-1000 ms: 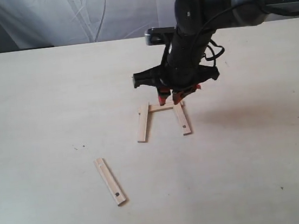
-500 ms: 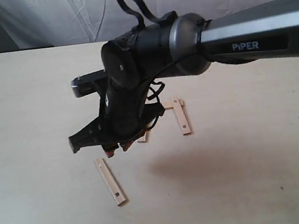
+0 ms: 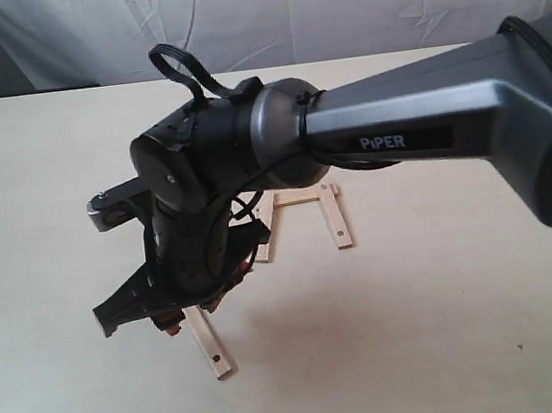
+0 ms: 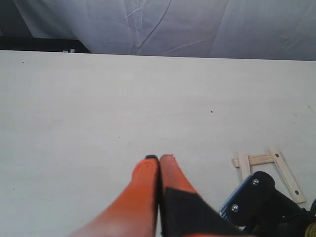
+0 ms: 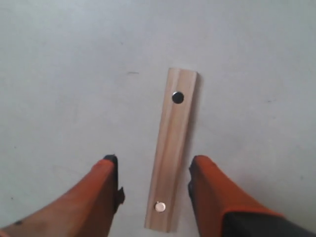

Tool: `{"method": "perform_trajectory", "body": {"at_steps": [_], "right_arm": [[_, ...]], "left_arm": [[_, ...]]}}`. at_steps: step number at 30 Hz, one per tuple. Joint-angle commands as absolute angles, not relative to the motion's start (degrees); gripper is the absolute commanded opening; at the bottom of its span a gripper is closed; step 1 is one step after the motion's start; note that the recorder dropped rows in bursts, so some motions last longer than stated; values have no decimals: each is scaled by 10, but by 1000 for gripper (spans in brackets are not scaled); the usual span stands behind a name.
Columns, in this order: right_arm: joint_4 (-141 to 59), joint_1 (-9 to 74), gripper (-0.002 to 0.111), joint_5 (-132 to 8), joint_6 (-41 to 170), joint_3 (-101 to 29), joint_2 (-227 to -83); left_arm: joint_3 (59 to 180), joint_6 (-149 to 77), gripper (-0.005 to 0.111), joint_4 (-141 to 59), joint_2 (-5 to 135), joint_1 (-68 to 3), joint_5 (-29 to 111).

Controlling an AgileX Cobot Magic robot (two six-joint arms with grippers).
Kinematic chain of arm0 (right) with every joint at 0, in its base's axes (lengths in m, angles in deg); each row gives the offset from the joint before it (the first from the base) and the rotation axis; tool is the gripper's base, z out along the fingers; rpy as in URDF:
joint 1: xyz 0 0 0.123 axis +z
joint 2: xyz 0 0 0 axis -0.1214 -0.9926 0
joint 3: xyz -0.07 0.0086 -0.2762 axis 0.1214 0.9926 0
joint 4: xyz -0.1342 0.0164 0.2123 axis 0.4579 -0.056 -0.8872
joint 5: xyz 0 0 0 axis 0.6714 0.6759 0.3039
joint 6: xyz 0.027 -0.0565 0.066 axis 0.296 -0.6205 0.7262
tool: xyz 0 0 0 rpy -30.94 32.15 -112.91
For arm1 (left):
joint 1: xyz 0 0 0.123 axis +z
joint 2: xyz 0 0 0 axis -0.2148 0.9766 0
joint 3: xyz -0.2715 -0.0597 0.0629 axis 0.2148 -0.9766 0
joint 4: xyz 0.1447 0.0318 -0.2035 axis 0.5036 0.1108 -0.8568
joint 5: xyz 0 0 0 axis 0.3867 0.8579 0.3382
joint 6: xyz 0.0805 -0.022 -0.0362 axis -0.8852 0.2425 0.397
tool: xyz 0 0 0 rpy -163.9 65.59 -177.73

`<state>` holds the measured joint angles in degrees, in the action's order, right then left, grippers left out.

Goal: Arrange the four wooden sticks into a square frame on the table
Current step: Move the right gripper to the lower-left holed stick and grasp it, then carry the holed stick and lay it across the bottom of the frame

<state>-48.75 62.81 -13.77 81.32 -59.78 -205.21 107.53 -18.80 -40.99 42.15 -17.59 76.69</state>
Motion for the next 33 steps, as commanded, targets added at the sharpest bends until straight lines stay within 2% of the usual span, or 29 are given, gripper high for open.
{"method": "perform_trajectory", "body": {"at_steps": [1,14,16,21,27,33], "right_arm": [[-459,635,46,-115,825,-622,-2071],[-412,647,44,-110,850,-627,-2113],[-412,647,35,-106,850,-627,-2118],[-412,647,-1,-65,821,-627,-2112],[-389,622,-1,-40,766,-627,-2041],[-389,543,-1,-17,545,-623,-1978]], "left_arm": [[1072,-184,0,-418,417,-176,772],[1072,-184,0,-420,417,-176,780],[1072,-184,0,-420,417,-176,780],[1072,-184,0,-420,417,-176,780],[1072,-186,0,-420,417,-176,784],[1072,-186,0,-420,417,-176,785]]}}
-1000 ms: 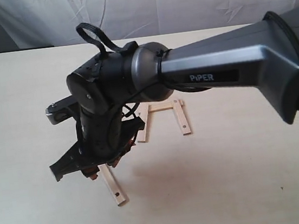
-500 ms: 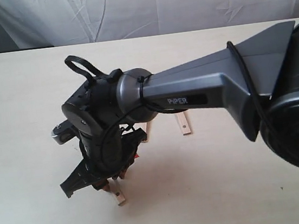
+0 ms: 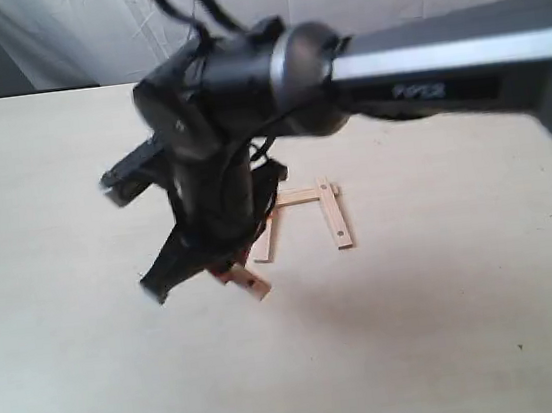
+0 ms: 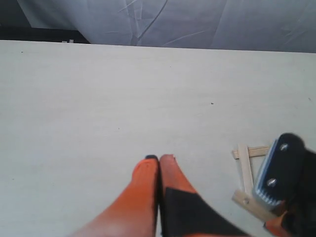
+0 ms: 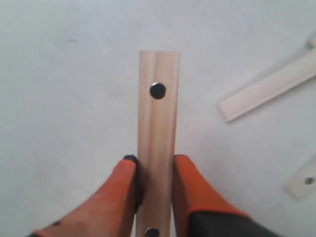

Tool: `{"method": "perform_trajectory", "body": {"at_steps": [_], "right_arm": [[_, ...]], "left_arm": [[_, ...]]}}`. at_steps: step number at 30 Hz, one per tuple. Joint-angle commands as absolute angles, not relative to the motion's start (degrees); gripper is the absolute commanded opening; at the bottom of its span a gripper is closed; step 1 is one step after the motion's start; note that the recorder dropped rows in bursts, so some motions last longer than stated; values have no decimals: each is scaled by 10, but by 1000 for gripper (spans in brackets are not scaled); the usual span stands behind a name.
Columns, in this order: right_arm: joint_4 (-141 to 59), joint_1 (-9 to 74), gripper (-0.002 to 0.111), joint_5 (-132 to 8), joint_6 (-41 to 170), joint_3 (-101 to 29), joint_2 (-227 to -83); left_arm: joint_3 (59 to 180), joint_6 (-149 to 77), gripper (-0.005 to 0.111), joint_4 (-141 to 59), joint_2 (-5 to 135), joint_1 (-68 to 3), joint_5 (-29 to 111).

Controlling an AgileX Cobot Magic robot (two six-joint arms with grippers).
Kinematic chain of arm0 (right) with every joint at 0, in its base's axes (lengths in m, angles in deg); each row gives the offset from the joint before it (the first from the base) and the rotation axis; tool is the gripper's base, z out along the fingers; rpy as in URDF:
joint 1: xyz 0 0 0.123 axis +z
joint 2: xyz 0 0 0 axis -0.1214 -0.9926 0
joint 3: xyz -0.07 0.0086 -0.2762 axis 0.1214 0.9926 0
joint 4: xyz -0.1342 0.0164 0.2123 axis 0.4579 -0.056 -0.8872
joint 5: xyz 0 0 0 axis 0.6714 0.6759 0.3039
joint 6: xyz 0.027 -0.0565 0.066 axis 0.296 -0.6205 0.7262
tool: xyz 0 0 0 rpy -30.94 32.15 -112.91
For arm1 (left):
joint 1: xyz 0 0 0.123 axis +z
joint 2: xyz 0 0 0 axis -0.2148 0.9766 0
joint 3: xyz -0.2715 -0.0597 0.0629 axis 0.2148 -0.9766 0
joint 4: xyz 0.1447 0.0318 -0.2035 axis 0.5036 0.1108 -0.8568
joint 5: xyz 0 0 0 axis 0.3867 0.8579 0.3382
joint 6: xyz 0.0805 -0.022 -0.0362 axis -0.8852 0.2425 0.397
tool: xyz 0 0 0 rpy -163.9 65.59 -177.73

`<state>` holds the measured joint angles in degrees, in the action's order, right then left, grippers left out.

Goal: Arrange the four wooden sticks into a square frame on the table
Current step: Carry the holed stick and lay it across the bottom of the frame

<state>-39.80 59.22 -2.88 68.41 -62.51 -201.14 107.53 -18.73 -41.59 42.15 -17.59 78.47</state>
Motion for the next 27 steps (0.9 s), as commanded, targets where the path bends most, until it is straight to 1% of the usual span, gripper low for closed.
{"method": "perform_trajectory", "body": {"at_steps": [1,6,12,19,27], "right_arm": [[-389,531,-1,-21,513,-618,-1974],[-434,458,-1,-52,339,-598,-1970],[-498,400,-1,-96,184,-562,-1970],[-520,397,-1,-146,107,-513,-1985],[-522,403,-1,-174,73,-511,-2019]], "left_arm": [[1072,-186,0,-420,417,-176,785],[1072,-188,0,-420,417,-176,785],[1072,-188,0,-420,417,-176,785],[1072,-188,0,-420,417,-176,778],[1072,-188,0,-420,417,-176,778]]}}
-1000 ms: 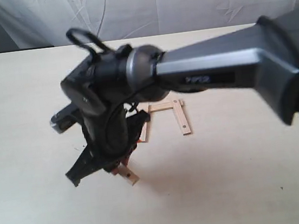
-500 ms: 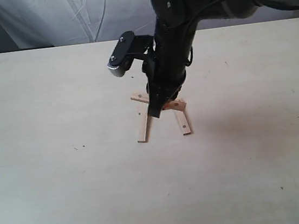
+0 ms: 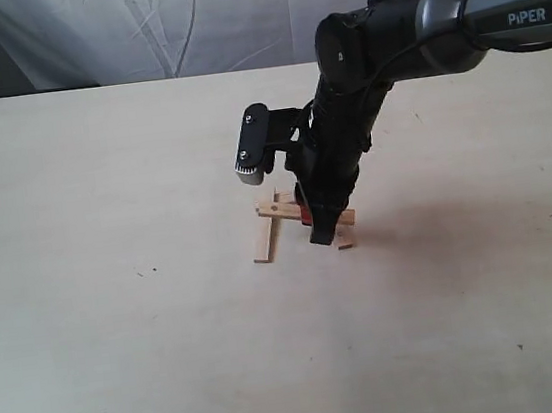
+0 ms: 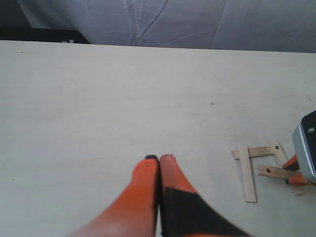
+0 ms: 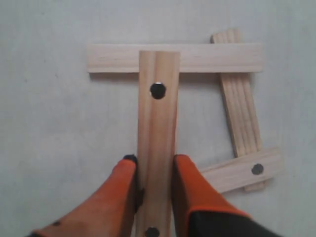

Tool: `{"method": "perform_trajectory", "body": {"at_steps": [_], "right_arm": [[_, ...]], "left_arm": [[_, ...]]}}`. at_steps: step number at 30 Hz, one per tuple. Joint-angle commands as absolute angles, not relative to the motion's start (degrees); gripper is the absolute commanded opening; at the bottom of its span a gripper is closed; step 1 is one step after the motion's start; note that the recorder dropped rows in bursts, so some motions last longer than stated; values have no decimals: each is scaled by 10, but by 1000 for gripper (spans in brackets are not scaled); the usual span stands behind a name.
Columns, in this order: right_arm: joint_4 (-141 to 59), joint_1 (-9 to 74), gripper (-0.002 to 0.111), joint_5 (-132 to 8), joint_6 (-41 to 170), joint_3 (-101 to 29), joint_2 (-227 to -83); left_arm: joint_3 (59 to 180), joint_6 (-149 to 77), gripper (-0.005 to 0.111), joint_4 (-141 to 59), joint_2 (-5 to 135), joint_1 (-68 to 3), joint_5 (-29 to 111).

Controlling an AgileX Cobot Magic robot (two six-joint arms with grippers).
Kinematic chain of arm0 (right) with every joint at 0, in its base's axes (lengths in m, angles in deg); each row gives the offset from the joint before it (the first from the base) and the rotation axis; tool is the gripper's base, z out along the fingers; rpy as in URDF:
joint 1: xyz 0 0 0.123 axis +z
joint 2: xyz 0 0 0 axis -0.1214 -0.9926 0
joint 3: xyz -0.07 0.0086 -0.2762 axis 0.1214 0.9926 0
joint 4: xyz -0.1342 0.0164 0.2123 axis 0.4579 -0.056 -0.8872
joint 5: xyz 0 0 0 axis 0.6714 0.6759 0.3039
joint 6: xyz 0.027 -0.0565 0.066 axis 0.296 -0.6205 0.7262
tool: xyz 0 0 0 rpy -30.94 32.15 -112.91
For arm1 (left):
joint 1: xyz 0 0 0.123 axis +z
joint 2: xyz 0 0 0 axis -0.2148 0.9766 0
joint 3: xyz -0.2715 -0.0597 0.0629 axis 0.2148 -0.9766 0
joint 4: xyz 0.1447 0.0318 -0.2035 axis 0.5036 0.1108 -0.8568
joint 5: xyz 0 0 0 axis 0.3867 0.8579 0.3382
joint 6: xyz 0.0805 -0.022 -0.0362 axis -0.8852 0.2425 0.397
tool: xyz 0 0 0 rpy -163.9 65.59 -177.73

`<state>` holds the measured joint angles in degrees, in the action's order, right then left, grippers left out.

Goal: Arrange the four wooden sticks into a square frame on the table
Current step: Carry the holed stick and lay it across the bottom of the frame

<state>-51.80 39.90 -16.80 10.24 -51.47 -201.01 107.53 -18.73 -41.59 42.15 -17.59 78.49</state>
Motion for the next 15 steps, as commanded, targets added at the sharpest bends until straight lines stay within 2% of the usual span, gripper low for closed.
{"method": "perform_trajectory", "body": {"at_steps": [1,15], "right_arm": [[-522,408,-1,-170,61,-511,-2020],[-515,424,-1,-184,36,-511,-2039]], "left_arm": [[1072,-188,0,-420,417,-176,778],[1072,-189,0,-420,417,-176,783]]}}
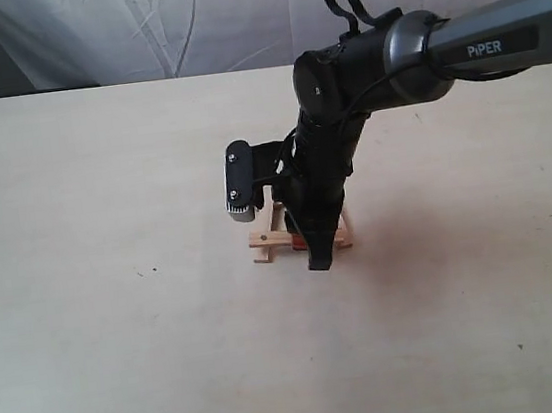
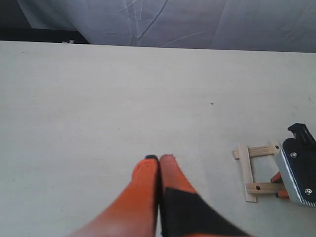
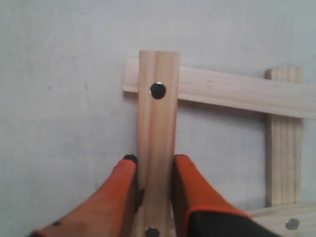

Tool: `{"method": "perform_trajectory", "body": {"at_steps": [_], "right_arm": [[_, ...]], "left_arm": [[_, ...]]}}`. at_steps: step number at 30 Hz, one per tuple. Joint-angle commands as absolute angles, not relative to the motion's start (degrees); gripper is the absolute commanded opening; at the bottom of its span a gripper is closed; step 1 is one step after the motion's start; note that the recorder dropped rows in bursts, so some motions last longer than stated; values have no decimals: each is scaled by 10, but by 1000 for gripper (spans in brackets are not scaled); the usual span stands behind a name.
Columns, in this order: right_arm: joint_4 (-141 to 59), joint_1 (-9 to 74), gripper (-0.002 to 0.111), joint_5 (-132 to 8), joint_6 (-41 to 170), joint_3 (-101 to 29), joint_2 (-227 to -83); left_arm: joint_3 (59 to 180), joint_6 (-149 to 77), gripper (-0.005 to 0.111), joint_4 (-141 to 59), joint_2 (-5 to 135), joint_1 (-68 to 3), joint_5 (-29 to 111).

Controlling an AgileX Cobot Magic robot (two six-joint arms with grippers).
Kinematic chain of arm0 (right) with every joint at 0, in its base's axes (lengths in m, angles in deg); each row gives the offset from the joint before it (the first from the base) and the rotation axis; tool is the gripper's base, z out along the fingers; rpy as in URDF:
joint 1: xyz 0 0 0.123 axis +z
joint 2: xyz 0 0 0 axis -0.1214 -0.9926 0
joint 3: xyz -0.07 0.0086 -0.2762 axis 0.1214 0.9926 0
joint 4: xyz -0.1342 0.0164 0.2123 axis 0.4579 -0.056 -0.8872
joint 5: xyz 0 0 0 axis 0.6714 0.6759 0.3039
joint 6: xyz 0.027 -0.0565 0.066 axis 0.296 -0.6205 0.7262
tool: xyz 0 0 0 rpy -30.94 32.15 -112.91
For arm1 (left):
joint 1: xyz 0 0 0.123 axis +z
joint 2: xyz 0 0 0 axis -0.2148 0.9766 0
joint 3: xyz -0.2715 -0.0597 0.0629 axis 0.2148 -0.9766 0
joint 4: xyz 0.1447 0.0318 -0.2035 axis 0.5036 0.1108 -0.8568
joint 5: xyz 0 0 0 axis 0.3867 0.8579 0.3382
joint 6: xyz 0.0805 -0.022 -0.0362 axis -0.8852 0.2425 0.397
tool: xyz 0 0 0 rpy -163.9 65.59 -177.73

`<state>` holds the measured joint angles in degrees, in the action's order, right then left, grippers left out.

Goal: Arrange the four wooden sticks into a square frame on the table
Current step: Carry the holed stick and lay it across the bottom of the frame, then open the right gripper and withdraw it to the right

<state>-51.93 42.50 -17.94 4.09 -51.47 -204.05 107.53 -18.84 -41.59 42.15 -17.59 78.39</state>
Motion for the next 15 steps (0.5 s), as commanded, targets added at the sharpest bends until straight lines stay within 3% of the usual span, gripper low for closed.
{"method": "perform_trajectory", "body": {"at_steps": [1,13,15], "right_arm": [[-502,424,-1,-184,36,-511,-2039],[-487,424,-1,-188,39,-511,-2039],[-487,424,4,-188,45,-511,-2039]], "left_arm": [[1072,-189,0,-420,417,-176,783],[1072,-189,0,-420,417,-176,783],[1072,-189,0,-420,417,-176,783]]}}
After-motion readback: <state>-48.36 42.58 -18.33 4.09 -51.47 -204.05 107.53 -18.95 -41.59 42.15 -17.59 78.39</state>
